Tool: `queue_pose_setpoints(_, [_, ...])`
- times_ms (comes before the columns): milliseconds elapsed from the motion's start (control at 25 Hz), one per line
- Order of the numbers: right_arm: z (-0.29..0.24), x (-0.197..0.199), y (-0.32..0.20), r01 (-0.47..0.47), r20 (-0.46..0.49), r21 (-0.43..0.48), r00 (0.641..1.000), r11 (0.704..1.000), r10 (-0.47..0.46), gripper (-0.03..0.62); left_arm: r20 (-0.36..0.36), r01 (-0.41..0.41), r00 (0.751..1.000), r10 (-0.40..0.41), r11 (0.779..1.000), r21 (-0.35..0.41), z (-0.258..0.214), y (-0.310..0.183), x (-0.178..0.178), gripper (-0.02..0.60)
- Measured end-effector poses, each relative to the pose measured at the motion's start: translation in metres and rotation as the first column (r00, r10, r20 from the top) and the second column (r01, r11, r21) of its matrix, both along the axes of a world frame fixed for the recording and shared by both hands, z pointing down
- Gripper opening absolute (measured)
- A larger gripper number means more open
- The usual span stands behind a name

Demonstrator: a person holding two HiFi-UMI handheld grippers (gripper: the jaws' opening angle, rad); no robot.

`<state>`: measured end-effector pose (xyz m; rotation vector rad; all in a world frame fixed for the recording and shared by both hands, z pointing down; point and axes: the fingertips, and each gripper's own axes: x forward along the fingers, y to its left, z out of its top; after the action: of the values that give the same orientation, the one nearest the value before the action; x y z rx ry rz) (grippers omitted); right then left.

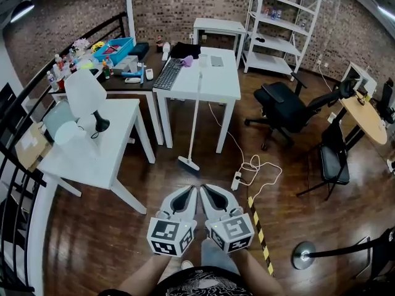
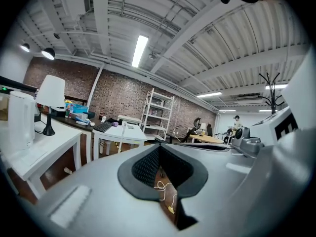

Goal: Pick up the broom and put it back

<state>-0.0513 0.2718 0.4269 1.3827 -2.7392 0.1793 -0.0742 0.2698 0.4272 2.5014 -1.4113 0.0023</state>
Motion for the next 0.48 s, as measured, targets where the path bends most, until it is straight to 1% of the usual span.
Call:
queue_pose_setpoints(240, [0.007,0.006,-0.097,0.048,0.002,-0.003,0.999,0.999,-0.048,0.0,0.008,0.041,0.999,-0.041,0.999,-0.016,0.011,-0.097,0.006,0.005])
queue_pose_setpoints(480, [0.004,0.037,-0.196,0.076,0.008,-0.013,0.997,0.997,-0.076,0.0,0.005,0.069,0.998,-0.069,0.997,-0.033,0.007,-0.196,0.036,0.005])
